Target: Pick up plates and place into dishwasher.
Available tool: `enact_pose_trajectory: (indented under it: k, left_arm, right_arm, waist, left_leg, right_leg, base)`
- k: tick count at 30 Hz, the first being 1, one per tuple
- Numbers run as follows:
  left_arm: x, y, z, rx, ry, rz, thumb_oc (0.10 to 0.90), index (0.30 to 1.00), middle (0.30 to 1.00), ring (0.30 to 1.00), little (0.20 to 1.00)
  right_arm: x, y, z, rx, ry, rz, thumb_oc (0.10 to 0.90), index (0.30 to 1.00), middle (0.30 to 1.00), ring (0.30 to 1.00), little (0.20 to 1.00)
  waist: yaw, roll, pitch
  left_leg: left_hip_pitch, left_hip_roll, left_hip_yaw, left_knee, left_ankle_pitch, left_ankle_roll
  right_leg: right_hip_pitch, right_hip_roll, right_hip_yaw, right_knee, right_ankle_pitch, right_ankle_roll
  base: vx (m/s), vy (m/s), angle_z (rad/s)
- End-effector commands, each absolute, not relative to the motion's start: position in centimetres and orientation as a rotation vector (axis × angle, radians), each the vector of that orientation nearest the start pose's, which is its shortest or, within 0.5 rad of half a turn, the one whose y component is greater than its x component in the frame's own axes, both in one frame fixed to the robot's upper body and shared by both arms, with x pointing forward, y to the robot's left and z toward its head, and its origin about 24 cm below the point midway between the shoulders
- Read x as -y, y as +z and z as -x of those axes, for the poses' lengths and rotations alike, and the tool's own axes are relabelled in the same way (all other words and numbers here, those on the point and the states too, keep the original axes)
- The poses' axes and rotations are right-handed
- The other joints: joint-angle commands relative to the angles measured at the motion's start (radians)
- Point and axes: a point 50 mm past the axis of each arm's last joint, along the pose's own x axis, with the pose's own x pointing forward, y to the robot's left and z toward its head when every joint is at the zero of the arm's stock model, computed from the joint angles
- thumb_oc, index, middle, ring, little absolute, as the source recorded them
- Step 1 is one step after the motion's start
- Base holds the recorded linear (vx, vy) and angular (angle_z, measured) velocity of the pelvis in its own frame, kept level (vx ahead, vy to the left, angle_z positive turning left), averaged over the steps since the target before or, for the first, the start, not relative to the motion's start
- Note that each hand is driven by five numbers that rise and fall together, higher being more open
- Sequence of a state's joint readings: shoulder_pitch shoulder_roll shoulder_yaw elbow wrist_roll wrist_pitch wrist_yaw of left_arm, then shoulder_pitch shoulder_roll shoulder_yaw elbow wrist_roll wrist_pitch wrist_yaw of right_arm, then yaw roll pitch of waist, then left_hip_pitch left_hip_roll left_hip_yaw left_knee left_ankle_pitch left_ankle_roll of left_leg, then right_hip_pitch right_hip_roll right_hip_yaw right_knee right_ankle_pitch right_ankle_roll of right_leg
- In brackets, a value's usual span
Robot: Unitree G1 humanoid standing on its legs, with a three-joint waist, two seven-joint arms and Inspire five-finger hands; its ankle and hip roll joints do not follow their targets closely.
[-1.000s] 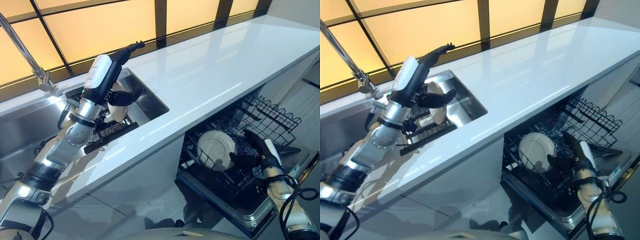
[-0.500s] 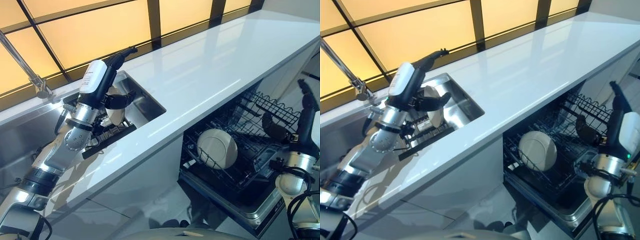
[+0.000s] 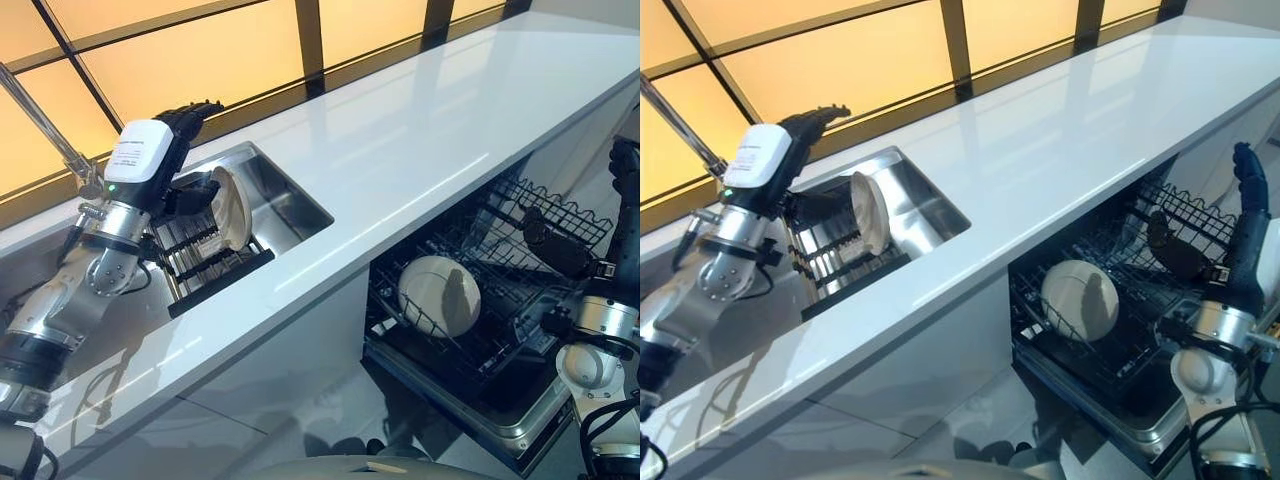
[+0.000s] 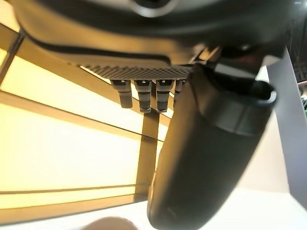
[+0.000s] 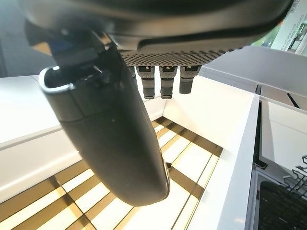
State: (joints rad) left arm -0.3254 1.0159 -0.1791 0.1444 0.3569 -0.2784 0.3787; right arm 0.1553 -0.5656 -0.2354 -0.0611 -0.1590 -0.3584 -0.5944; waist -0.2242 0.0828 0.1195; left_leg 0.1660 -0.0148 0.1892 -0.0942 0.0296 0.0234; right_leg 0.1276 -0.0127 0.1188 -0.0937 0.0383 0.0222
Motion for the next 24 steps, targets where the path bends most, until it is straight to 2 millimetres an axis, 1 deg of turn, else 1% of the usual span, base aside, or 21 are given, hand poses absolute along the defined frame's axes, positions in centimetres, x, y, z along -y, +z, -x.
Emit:
enact_pose_trajectory:
  k: [1,8,12,16,19,24]
  left_arm:
    - [-29.5,26.8,-28.5,0.775,0.412,-1.360,0.800,0.900,0.900,0.900,0.900]
    - [-29.4,26.9,-28.7,0.765,0.392,-1.379,0.800,0.900,0.900,0.900,0.900]
    - [-29.0,27.0,-29.3,0.753,0.361,-1.398,0.800,0.900,0.900,0.900,0.900]
    - [-29.1,27.4,-30.3,0.699,0.321,-1.439,0.800,0.900,0.900,0.900,0.900]
    - [-28.8,27.1,-31.3,0.645,0.248,-1.462,0.800,0.900,0.900,0.900,0.900]
    - [-28.6,27.2,-32.4,0.572,0.167,-1.475,0.800,0.900,0.900,0.900,0.900]
  right_arm:
    - [29.9,18.4,-20.4,0.816,-0.628,0.681,0.800,0.900,0.900,0.900,0.900]
    - [29.6,18.2,-20.7,0.799,-0.599,0.686,0.800,0.900,0.900,0.900,0.900]
    - [29.4,18.4,-21.1,0.804,-0.566,0.719,0.800,0.900,0.900,0.900,0.900]
    - [29.1,18.6,-21.2,0.811,-0.534,0.733,0.800,0.900,0.900,0.900,0.900]
    - [29.0,18.7,-21.4,0.807,-0.516,0.742,0.800,0.900,0.900,0.900,0.900]
    - [29.1,18.5,-21.5,0.789,-0.496,0.768,0.800,0.900,0.900,0.900,0.900]
  waist:
    - [0.008,0.007,-0.041]
    - [0.009,0.010,-0.041]
    - [0.001,0.012,-0.042]
    - [-0.011,0.019,-0.040]
    - [-0.021,0.026,-0.037]
    - [-0.034,0.034,-0.032]
  left_leg:
    - [0.026,-0.058,-0.027,0.007,-0.148,0.048]
    - [0.026,-0.060,-0.032,0.007,-0.148,0.048]
    - [0.026,-0.061,-0.029,0.007,-0.149,0.048]
    - [0.027,-0.060,-0.017,0.007,-0.151,0.049]
    - [0.027,-0.060,-0.007,0.007,-0.152,0.050]
    - [0.027,-0.059,0.008,0.007,-0.152,0.050]
  right_leg:
    - [0.017,0.089,-0.039,0.006,-0.064,0.014]
    - [0.019,0.088,-0.042,0.006,-0.065,0.014]
    - [0.018,0.089,-0.038,0.006,-0.065,0.014]
    - [0.015,0.090,-0.031,0.006,-0.063,0.018]
    - [0.012,0.091,-0.023,0.006,-0.061,0.022]
    - [0.009,0.091,-0.015,0.006,-0.058,0.027]
  base:
    - [0.00,0.000,0.00]
    - [0.00,0.000,0.00]
    - [0.00,0.000,0.00]
    - [0.00,0.000,0.00]
    - [0.00,0.000,0.00]
    - [0.01,-0.005,-0.03]
